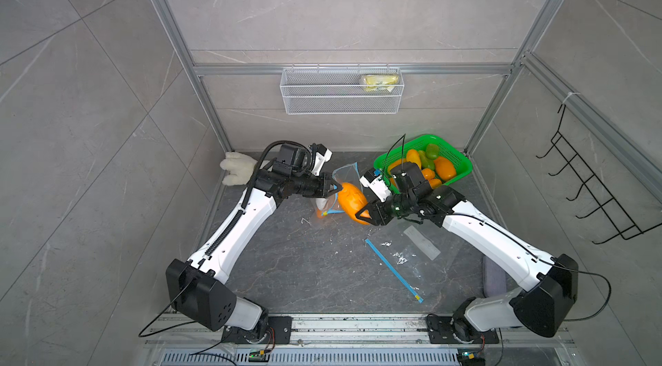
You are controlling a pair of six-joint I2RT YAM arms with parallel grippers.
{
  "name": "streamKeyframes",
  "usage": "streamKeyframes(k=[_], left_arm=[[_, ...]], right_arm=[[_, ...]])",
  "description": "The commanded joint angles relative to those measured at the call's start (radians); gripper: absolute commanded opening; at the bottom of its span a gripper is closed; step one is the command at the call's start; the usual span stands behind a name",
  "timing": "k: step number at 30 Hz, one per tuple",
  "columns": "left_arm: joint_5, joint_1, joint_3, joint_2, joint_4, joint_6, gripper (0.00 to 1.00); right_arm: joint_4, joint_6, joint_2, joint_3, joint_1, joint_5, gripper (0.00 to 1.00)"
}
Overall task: Place the mango in a zip-top bag and seal the zipper
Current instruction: Place the mango in the zipper food storage bag.
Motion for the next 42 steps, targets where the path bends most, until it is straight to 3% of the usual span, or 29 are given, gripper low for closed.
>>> streamKeyframes(k=[1,6,12,17,23,27,32,42], left_arm=[[0.008,-0.015,-0.023,-0.049,0.015,0.033,0.03],[-0.012,-0.054,-0.035,-0.051,0.015,0.039,0.03],[-0.032,-0.075,-0.062,-0.070,0.018,0.043,0.03],[-0.012,-0.077,-0.084,-0.103,0.038,0.031,0.03],[0.010,-0.077,-0.101,-0.134,0.062,0.023,0.03],[0.019,-0.077,-0.109,-0.133,0.077,0.011,0.03],[0.008,-0.074,-0.104,-0.121,0.076,-0.008,0.03],[0.043,-0.039,-0.066,-0.111,0.110,-0.075,0.03]], right_arm=[[0.053,0.196,0.036,0.028,0.012,0.032,0.15],[0.073,0.296,0.108,0.068,0.028,0.056,0.13],[0.128,0.469,0.141,0.088,0.045,0.162,0.20],[0.259,0.576,0.158,0.063,0.048,0.197,0.41],[0.367,0.658,0.203,0.052,0.056,0.228,0.45],[0.433,0.700,0.228,0.041,0.068,0.230,0.56],[0.433,0.678,0.208,0.033,0.073,0.259,0.67],[0.340,0.602,0.109,0.064,0.073,0.301,0.68]])
